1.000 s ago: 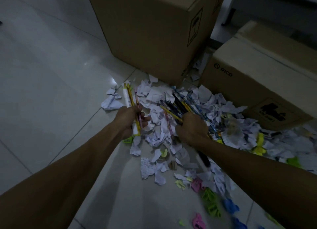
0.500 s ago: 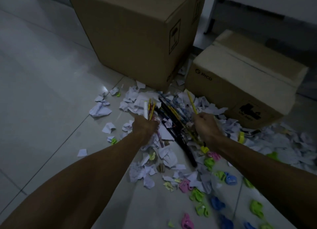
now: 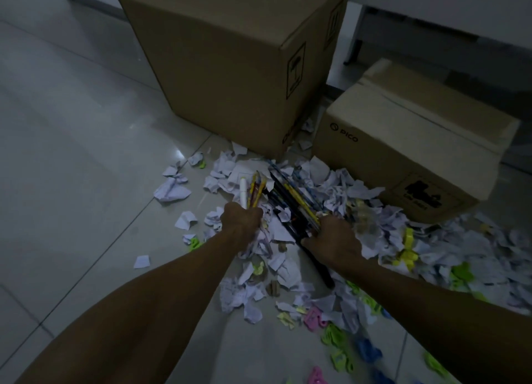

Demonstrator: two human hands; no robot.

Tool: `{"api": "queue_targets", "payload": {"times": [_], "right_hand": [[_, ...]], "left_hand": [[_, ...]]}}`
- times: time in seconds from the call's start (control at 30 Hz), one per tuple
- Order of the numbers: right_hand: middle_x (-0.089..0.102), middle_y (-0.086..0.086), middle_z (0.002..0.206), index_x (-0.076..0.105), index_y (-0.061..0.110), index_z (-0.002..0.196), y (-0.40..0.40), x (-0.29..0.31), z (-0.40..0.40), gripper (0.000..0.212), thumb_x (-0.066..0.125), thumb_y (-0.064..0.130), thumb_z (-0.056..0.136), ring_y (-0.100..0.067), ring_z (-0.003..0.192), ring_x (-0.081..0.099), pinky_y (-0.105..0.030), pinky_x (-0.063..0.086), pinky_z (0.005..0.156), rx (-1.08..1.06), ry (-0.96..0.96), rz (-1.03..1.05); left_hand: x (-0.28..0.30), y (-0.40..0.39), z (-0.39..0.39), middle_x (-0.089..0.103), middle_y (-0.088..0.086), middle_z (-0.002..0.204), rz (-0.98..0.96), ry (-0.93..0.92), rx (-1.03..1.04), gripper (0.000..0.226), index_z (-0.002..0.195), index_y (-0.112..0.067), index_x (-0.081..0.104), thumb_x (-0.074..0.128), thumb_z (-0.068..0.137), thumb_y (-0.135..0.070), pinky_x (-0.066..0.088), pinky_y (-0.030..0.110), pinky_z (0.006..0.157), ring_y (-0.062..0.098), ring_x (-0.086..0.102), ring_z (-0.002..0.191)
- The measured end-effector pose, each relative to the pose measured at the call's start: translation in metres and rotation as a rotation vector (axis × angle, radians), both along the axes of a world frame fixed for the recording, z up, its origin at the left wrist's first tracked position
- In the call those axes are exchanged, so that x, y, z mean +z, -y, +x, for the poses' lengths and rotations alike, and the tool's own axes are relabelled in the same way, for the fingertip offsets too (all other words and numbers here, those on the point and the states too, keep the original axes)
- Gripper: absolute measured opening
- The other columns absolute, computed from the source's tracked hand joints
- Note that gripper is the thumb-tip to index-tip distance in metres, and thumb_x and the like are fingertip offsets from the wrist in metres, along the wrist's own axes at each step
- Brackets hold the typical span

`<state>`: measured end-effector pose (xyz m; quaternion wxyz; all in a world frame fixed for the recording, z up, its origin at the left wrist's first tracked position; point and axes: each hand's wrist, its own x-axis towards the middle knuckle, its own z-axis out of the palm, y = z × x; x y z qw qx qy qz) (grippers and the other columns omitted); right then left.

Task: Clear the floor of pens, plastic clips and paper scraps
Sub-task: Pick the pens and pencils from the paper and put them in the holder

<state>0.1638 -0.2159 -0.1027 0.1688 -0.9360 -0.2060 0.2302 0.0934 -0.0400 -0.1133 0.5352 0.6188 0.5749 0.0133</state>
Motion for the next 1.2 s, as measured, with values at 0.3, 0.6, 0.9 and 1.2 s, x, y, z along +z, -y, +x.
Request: {"api": "queue_targets", "payload": {"times": [0.3, 0.6, 0.9, 1.2], "right_hand": [[0.038, -0.005, 0.058, 0.036, 0.014, 0.063, 0.003, -0.009, -0.002, 0.04, 0.066, 0.033, 0.082, -0.02, 0.05, 0.041, -0.023, 0.031, 0.047, -0.029, -0.078, 0.038], [0.054, -0.012, 0.058, 0.061, 0.004, 0.076, -0.004, 0.039, 0.004, 0.025, 0.054, 0.018, 0.096, -0.021, 0.042, 0.048, -0.032, 0.044, 0.049, -0.595, -0.708, 0.516], [0.039, -0.007, 0.066, 0.043, 0.014, 0.082, -0.006, 0.032, 0.012, 0.013, 0.037, 0.012, 0.094, -0.021, 0.053, 0.033, -0.029, 0.031, 0.048, -0.744, -1.097, 0.657], [0.053, -0.01, 0.07, 0.053, 0.011, 0.071, -0.006, -0.014, -0.004, 0.024, 0.071, 0.026, 0.076, -0.029, 0.068, 0.06, -0.031, 0.042, 0.052, 0.038, -0.059, 0.024]], "left_hand": [[0.027, -0.03, -0.012, 0.056, 0.013, 0.046, -0.351, 0.299, 0.16, 0.014, 0.091, 0.008, 0.057, 0.055, 0.084, -0.004, 0.042, 0.024, 0.042, 0.023, 0.049, 0.038], [0.039, -0.021, -0.011, 0.05, 0.008, 0.059, -0.72, 0.441, 0.027, 0.011, 0.103, -0.009, 0.052, 0.041, 0.1, -0.012, 0.055, 0.031, 0.053, 0.022, 0.055, 0.046], [0.041, 0.002, -0.009, 0.032, 0.003, 0.056, -0.637, 0.339, -0.048, 0.023, 0.075, -0.016, 0.03, 0.04, 0.091, -0.003, 0.027, 0.019, 0.039, 0.014, 0.025, 0.038], [0.043, -0.006, -0.033, 0.037, -0.001, 0.044, -0.415, 0.333, 0.012, 0.009, 0.089, -0.004, 0.061, 0.067, 0.089, -0.011, 0.03, 0.022, 0.041, 0.012, 0.032, 0.034]]}}
